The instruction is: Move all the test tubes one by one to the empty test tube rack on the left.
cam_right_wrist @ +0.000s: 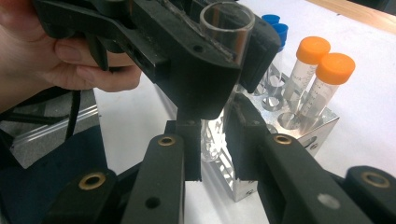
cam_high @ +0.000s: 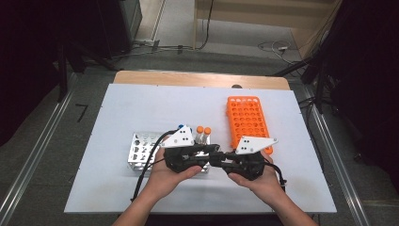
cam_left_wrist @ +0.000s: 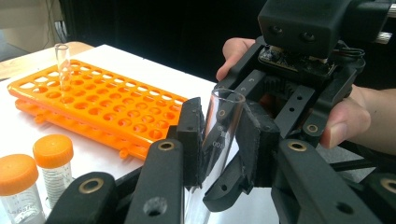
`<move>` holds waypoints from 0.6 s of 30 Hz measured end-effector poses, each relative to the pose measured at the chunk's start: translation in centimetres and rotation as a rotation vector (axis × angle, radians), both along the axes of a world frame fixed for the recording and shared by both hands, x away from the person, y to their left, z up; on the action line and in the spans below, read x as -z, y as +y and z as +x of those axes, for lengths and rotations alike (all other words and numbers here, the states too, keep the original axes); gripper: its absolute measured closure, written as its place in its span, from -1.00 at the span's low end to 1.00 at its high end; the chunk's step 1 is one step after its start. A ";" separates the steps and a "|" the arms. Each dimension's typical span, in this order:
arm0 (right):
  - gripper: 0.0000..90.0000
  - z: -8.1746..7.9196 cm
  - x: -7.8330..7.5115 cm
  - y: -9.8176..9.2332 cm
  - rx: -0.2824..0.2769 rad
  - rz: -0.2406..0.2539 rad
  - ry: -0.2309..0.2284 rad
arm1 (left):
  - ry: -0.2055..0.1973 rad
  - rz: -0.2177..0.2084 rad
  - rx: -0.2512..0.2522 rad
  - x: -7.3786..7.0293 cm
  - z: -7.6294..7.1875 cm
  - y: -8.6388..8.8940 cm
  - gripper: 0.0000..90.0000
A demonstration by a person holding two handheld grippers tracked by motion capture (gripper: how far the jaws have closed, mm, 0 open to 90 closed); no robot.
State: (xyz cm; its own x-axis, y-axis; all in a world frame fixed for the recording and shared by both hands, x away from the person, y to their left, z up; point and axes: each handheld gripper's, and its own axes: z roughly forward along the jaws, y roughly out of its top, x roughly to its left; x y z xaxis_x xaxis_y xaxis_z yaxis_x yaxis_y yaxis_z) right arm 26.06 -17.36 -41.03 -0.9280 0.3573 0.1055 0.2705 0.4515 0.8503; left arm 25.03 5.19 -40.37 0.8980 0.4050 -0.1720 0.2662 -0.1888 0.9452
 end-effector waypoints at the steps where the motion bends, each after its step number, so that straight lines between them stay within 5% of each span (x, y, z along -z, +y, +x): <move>1: 0.64 0.0 0.0 0.0 0.000 -0.001 0.003 | -0.003 0.005 -0.003 0.0 0.0 0.0 0.62; 10: 0.60 0.1 0.1 -0.1 -0.004 0.006 0.004 | -0.037 0.014 -0.038 -0.2 -0.1 0.4 0.70; 18: 0.02 0.3 0.0 -0.5 -0.012 0.019 -0.010 | -0.043 0.004 -0.089 -0.5 0.1 1.5 0.70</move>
